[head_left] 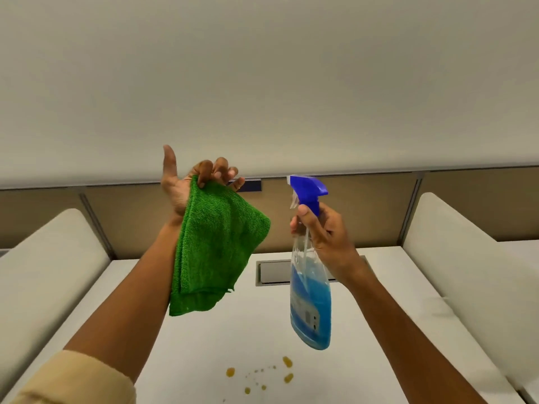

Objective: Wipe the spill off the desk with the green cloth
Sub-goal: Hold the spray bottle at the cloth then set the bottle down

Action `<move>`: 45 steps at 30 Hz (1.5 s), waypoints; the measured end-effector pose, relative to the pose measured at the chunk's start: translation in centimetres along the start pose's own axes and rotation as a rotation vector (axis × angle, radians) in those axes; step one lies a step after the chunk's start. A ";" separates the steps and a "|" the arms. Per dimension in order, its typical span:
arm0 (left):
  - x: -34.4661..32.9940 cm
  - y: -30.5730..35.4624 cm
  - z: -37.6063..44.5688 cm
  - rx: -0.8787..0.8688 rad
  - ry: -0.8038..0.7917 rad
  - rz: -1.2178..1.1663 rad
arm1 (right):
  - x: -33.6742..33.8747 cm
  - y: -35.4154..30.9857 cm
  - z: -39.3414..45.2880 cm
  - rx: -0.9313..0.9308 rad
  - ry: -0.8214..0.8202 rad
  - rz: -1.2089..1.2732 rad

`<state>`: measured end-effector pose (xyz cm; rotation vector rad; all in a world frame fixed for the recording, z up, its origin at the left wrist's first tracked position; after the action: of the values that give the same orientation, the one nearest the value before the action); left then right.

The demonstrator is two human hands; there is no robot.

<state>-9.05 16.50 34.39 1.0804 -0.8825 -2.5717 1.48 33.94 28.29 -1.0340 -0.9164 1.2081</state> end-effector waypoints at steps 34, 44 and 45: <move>-2.0 2.1 3.1 -0.046 -0.006 -0.007 | -3.8 -1.1 -5.0 0.082 0.071 -0.173; -3.0 -1.5 4.7 -0.019 -0.022 -0.028 | -1.6 0.1 -5.7 0.098 0.053 -0.203; -3.1 -1.8 4.8 -0.016 -0.022 -0.035 | -1.4 0.3 -5.7 0.092 0.055 -0.204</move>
<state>-10.25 21.30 37.76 1.0745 -0.8538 -2.6192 6.66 31.83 26.39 -0.8741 -0.8924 1.0372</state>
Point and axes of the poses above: each hand's wrist, its own z-axis towards the middle knuckle, its own x-axis out of the back of the hand, y = z × x, the point moved 9 cm from there along z, towards the middle knuckle, and after that the axes turned 8 degrees about -x, right-handed, at the moved point
